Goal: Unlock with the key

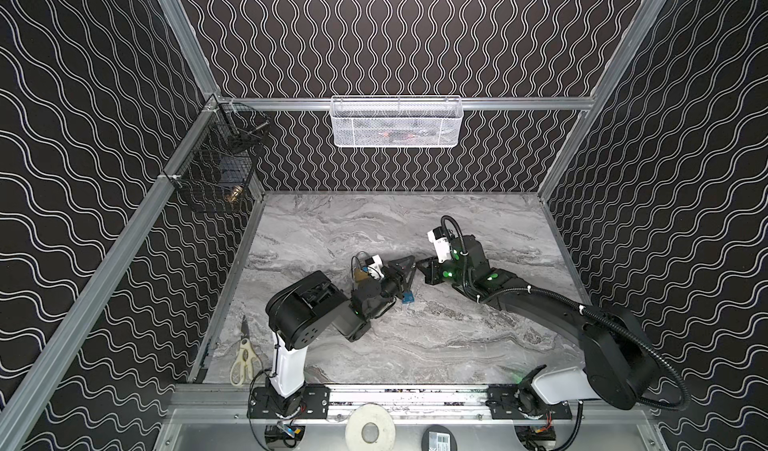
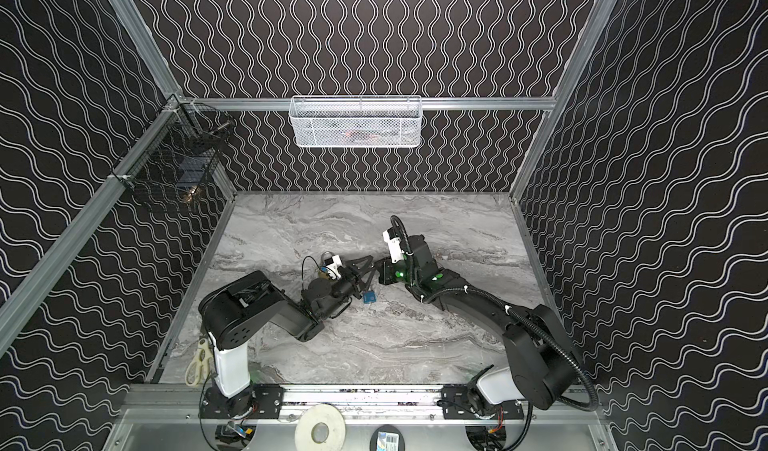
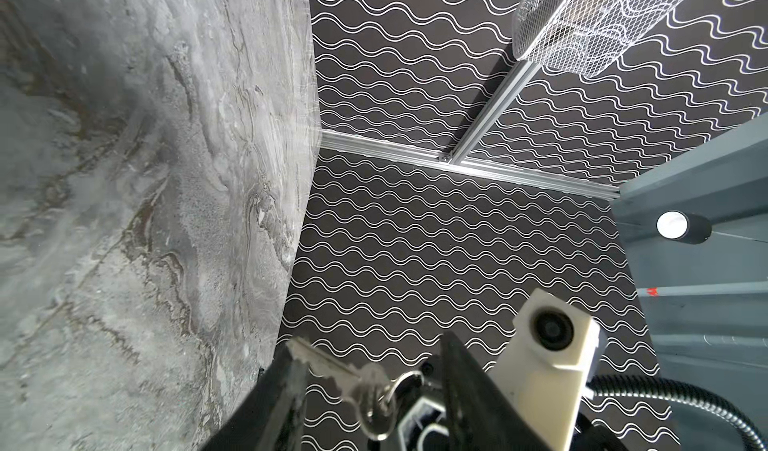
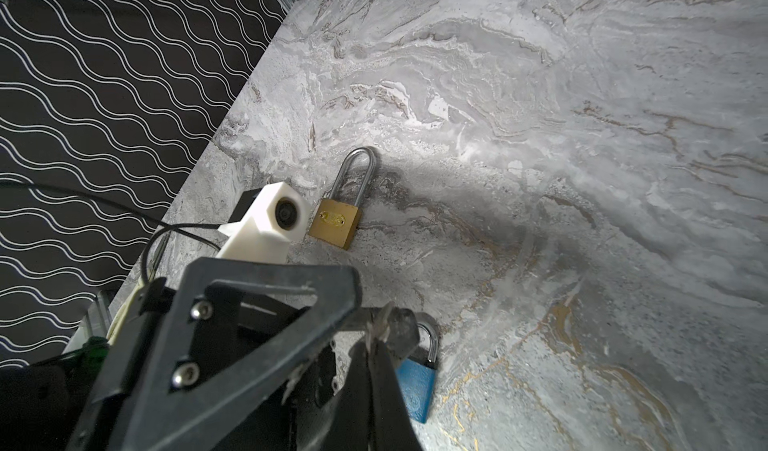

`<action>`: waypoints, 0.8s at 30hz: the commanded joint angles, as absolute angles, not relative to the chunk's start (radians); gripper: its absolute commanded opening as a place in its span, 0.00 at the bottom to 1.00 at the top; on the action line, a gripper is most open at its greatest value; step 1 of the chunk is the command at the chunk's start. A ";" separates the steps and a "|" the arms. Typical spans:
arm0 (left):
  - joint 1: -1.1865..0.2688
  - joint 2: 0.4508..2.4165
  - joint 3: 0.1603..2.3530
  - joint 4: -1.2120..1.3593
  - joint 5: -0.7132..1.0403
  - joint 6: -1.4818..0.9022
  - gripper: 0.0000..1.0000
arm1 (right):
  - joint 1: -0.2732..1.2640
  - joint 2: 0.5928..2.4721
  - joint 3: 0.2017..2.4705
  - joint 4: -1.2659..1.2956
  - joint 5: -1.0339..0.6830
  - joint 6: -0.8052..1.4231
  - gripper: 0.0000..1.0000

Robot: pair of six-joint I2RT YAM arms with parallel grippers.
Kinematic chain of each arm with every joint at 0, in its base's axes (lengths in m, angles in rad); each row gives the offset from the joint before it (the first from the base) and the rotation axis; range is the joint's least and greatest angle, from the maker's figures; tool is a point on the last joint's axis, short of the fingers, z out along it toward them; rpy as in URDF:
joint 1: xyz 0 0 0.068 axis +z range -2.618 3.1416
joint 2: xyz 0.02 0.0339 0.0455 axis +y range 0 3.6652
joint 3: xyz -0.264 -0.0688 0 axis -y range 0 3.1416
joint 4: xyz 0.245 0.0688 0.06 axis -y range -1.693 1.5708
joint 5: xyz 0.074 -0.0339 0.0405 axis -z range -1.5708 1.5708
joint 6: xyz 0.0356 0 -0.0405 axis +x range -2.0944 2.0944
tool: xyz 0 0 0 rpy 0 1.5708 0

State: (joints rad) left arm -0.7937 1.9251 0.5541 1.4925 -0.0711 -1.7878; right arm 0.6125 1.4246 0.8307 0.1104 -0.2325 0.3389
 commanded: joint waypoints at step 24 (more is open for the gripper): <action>-0.778 1.899 0.560 1.545 -0.074 -1.727 0.10 | 0.615 1.370 0.811 0.090 -0.219 0.321 0.00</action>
